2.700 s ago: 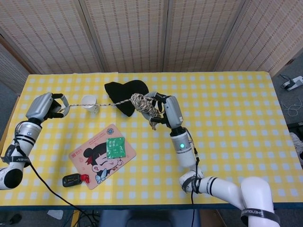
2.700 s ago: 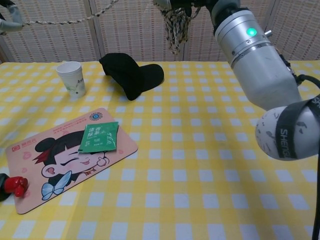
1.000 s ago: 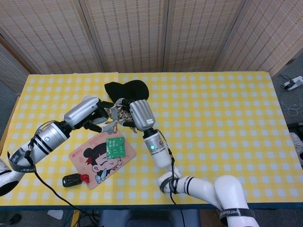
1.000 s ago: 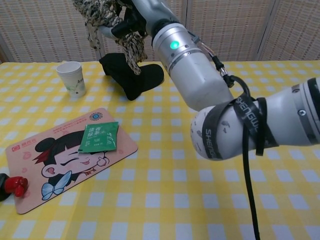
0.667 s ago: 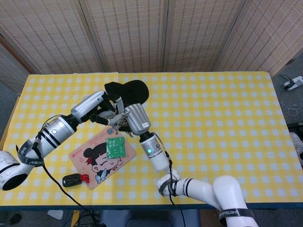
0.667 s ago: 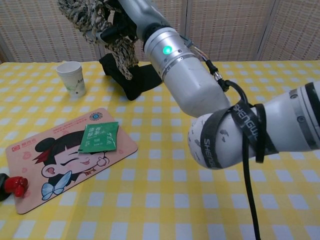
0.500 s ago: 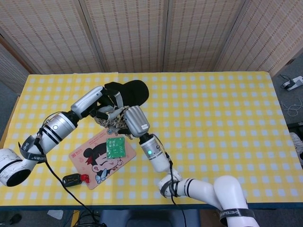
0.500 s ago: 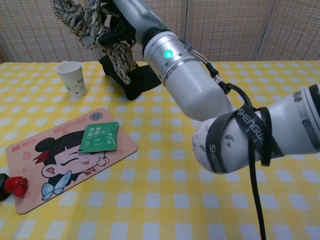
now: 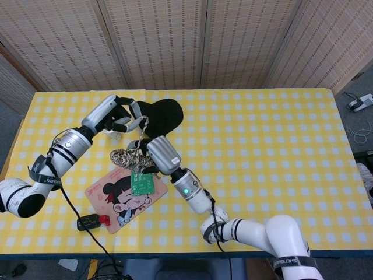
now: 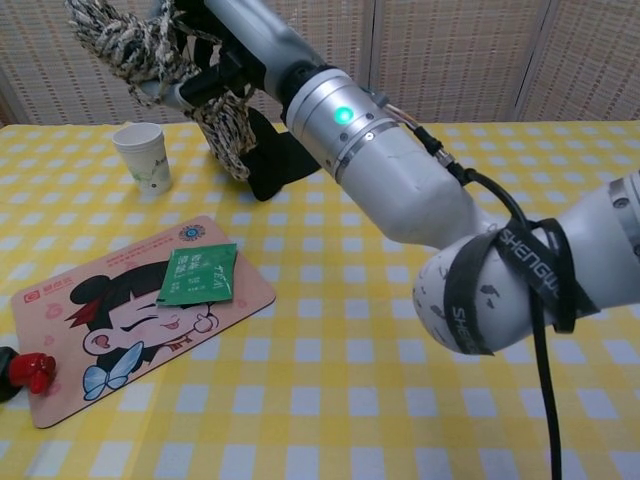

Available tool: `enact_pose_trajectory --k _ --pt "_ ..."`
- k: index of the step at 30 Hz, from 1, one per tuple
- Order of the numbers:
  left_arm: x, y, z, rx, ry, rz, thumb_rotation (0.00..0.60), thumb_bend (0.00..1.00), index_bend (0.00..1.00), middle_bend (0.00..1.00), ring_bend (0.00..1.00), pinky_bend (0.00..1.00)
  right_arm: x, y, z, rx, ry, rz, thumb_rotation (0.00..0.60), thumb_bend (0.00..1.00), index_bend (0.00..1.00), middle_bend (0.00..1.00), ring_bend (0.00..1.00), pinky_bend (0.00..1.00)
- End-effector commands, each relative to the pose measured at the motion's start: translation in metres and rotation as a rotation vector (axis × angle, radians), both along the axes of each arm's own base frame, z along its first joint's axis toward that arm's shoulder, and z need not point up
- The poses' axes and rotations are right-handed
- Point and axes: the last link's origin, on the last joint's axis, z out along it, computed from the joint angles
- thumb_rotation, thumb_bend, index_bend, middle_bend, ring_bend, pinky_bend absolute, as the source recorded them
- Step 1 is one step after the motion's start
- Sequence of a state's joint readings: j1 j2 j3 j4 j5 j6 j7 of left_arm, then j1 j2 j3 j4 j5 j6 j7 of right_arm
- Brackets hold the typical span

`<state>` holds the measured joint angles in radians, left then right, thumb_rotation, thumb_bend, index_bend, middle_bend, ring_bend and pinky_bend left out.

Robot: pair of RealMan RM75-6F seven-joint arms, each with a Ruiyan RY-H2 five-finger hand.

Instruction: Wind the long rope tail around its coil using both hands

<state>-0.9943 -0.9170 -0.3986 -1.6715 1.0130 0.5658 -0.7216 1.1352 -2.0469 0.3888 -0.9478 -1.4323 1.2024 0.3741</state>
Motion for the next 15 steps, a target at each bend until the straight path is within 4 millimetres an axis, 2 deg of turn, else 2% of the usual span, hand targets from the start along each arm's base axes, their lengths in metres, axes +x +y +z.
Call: enact_pose_trajectory --k 1,10,15 --pt "-0.01 0.007 -0.001 0.01 0.019 0.041 0.595 0.45 0.72 1.0 1.0 1.0 -0.003 0.0 0.002 0.008 -0.014 0.031 0.6 0.82 0.88 0.71 0.62 0.76" --pt "-0.043 0.017 0.006 0.045 0.049 0.148 0.594 0.45 0.72 1.0 1.0 1.0 -0.021 -0.003 0.01 0.033 -0.099 0.033 0.6 0.8 0.89 0.72 0.62 0.76" --pt "-0.057 0.019 0.006 0.05 0.07 0.181 0.592 0.45 0.72 1.0 1.0 1.0 -0.025 -0.003 0.012 0.055 -0.137 0.037 0.6 0.79 0.89 0.72 0.62 0.76"
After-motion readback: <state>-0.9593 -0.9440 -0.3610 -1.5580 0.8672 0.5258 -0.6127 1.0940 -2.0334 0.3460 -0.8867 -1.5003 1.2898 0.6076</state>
